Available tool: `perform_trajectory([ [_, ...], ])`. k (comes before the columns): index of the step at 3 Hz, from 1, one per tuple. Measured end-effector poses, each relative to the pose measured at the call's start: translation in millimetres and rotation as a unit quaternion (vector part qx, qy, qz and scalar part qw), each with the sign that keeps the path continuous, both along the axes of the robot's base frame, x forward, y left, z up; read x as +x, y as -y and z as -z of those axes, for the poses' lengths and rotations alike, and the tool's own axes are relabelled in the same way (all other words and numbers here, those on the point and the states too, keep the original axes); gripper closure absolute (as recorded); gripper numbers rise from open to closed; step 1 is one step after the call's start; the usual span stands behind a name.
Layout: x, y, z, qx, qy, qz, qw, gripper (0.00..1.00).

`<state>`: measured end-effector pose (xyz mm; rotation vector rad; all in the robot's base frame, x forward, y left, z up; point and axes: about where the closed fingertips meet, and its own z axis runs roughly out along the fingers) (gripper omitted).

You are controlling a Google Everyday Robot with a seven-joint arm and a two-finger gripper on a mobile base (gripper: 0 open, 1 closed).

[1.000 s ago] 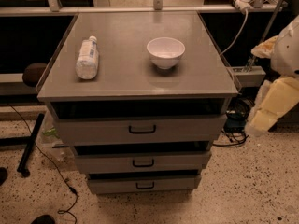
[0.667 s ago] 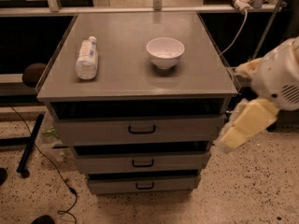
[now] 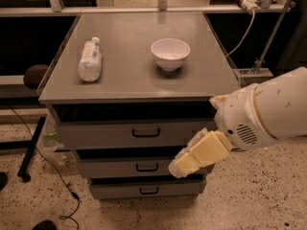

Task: Open top drawer

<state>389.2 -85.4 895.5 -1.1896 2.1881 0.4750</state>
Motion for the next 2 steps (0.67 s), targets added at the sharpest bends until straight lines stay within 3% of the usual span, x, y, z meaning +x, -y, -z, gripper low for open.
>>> perform_trajectory([
  [2, 0.9, -2.1, 4.7, 0.001, -0.009, 0.011, 0.9999, 0.0],
])
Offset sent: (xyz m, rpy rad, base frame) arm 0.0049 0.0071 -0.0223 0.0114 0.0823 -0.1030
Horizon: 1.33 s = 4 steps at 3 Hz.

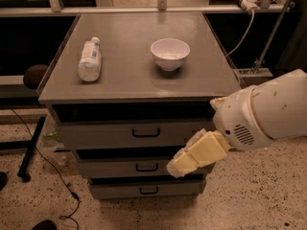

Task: Open top drawer

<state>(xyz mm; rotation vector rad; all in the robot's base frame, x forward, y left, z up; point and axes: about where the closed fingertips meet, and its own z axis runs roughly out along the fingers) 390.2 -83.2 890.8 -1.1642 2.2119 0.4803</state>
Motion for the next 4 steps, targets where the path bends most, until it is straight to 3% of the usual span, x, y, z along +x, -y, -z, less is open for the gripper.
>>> perform_trajectory([
  [1, 1.9, -17.5, 38.7, 0.024, -0.022, 0.025, 0.9992, 0.0],
  [2, 6.5, -43.6, 92.3, 0.069, -0.032, 0.039, 0.9963, 0.0],
  [3, 29.1, -78.5, 127.5, 0.124, -0.013, 0.031, 0.9917, 0.0],
  [4, 64.6, -99.5, 148.4, 0.153, 0.007, -0.004, 0.9882, 0.0],
])
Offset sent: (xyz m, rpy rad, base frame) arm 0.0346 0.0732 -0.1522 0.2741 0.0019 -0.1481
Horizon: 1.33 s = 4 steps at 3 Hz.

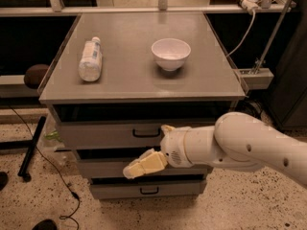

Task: Open top drawer

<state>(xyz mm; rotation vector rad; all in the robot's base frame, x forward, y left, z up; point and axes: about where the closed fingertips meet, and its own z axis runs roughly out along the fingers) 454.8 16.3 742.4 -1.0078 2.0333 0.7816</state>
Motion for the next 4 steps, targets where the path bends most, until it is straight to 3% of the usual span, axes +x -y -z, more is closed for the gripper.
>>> perform_trajectory([
  [1, 32.2, -13.3, 2.2, -0.014, 0.032, -0.061, 0.9975, 0.0],
  [2, 58.4, -17.1, 7.8, -0.051, 0.052, -0.121, 0.99, 0.0],
  [3, 78.5, -20.7, 25.4, -0.085, 0.051, -0.156, 0.9828, 0.0],
  [4, 91.8, -21.7, 46.5, -0.116, 0.041, -0.171, 0.9776, 0.0],
])
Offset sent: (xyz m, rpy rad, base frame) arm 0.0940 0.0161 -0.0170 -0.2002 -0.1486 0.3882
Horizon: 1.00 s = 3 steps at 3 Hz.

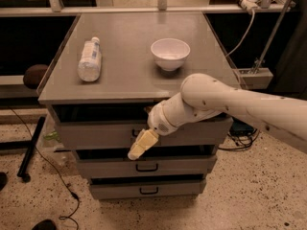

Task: Open top drawer

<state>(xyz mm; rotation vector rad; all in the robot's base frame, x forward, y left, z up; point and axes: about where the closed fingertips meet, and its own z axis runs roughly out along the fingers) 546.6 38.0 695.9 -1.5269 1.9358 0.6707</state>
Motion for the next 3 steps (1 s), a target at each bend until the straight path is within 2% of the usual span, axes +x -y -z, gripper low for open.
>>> perform_trajectory([
  [1, 6.3, 4.1, 16.9, -0.023, -0.009, 0.003, 0.9997, 0.0],
  [2, 3.8, 12.1, 22.5, -0.028, -0.014, 0.013, 0.9994, 0.18],
  [3, 3.6, 12.8, 17.2, -0.028, -0.014, 0.014, 0.9994, 0.41],
])
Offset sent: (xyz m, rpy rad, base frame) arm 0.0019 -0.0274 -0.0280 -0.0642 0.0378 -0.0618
